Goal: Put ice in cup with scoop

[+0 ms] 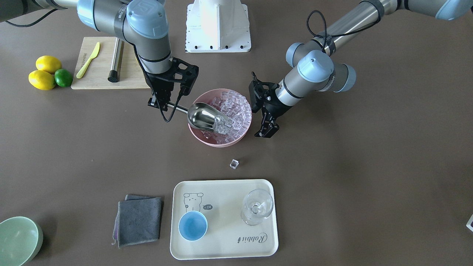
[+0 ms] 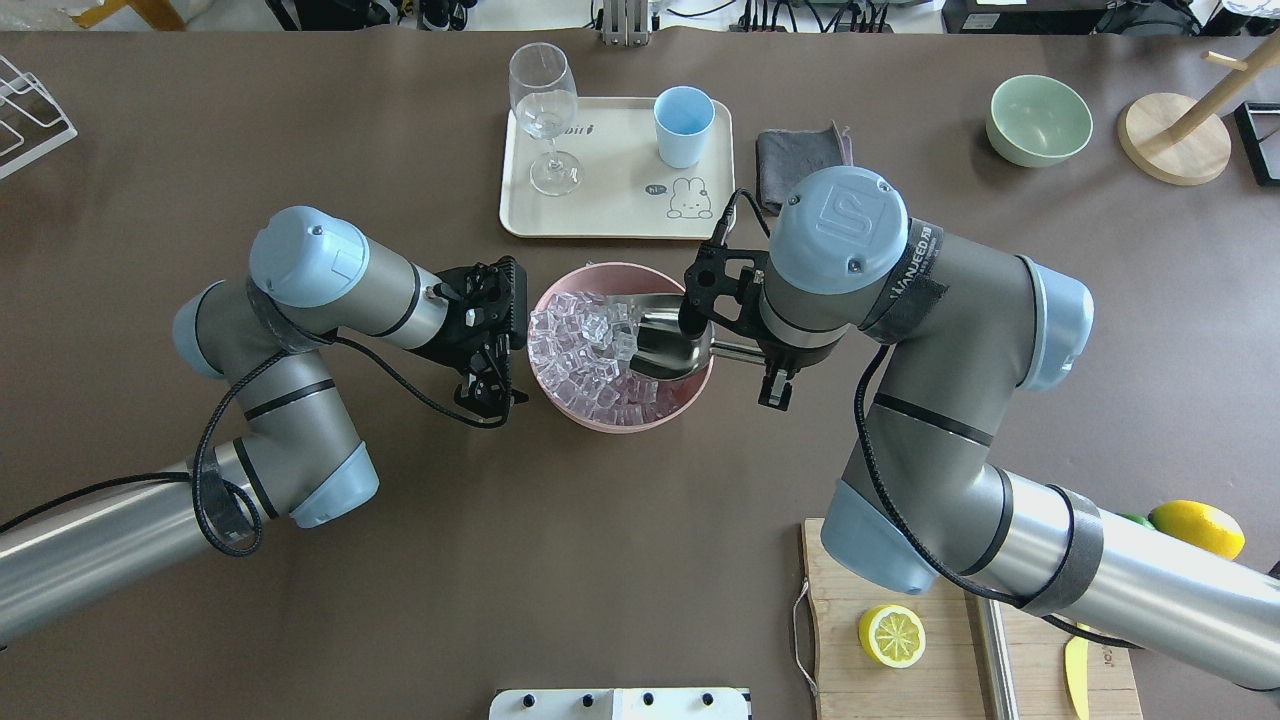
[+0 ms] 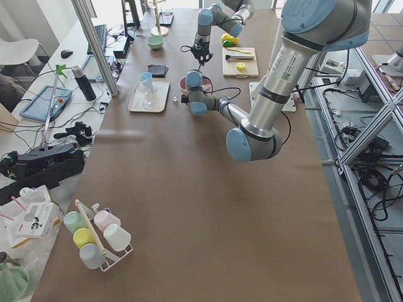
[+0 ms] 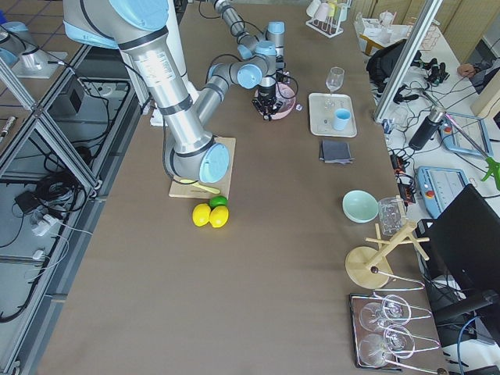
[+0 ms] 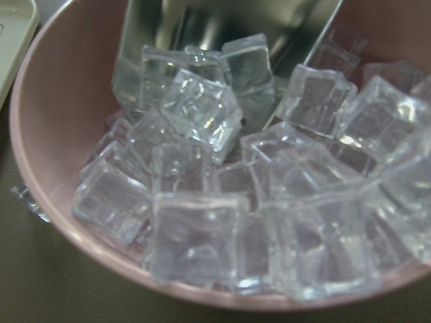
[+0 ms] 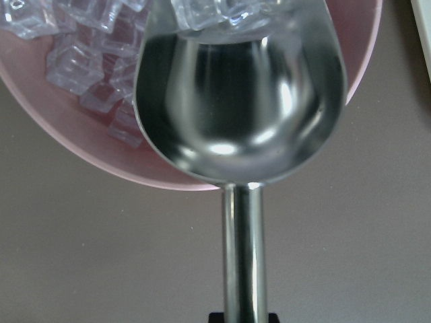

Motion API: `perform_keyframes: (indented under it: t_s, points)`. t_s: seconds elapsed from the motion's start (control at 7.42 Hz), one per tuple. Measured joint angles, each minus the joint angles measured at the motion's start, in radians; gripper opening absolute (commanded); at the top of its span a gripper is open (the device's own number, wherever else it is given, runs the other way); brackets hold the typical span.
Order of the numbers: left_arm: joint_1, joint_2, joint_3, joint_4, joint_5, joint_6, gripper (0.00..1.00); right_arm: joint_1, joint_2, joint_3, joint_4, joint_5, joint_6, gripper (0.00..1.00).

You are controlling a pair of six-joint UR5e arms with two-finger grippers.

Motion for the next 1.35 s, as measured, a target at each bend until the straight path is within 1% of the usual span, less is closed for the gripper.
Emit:
perform_keyframes:
  t_s: [0.4, 0.94, 1.21, 1.35]
  points:
    - [0.0, 0.003, 0.0, 0.0, 0.0, 0.0, 0.99, 0.0, -0.038, 0.003, 0.095, 0.006, 0.038, 0.0]
    - [0.0, 0.003, 0.0, 0.0, 0.0, 0.0, 0.99, 0.016, -0.066, 0.042, 0.172, 0.056, 0.08, 0.0]
    - [0.0, 0.003, 0.0, 0.0, 0.0, 0.0, 0.99, 0.021, -0.119, 0.046, 0.283, 0.062, 0.124, 0.0]
    - [0.0, 0.003, 0.0, 0.0, 0.0, 0.0, 0.99, 0.023, -0.135, 0.049, 0.315, 0.065, 0.139, 0.0]
